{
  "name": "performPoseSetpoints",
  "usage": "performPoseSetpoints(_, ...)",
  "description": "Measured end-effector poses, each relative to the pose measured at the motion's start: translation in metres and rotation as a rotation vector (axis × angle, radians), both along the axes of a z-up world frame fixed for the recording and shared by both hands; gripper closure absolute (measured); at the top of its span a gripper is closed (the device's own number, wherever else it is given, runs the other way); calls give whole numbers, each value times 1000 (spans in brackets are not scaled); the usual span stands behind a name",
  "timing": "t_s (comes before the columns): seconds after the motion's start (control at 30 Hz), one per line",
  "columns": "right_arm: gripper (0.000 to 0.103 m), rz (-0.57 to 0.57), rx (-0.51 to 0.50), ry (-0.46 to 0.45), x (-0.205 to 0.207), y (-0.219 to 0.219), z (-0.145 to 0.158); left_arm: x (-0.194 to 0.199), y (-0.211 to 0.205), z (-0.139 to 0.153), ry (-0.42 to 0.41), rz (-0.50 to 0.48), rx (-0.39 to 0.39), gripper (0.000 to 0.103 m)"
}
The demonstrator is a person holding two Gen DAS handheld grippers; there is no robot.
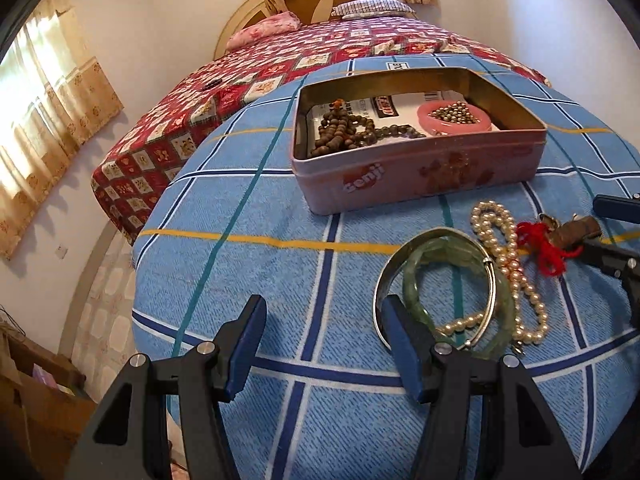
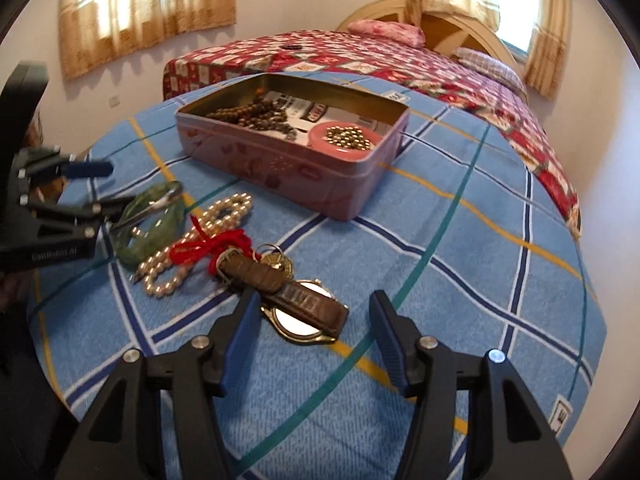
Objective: Organize jewelry
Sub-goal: 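Move the left gripper to the thin silver bangle while the right gripper approaches the brown-strap watch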
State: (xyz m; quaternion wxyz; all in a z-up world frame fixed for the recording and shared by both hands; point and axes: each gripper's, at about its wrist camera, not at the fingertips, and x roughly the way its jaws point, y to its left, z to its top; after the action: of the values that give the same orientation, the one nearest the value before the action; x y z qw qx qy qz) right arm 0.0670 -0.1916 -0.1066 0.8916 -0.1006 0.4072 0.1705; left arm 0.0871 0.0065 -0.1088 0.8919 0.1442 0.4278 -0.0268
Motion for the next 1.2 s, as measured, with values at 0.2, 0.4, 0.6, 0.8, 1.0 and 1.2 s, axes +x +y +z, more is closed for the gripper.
performPoseSetpoints(0.2,55,-21,9,9,1,-5,0,7,9,0,-20,27,14,42)
performPoseSetpoints(0.4,55,-121,23,19,6,-18,1,12,18,2,-31,43,19,42)
performPoseSetpoints(0.6,55,-103,48,9,3,-17,5,10,17,3,-28,15,-19,57)
performPoseSetpoints(0.8,55,-102,57,-1,4,-18,8,11,15,2,1,-12,-55,68)
performPoseSetpoints(1.0,55,-90,52,-4,2,-15,6,13,14,-3,26,-32,-82,85)
performPoseSetpoints(1.2,55,-76,43,-4,0,-11,4,11,10,-3,33,-62,-86,99)
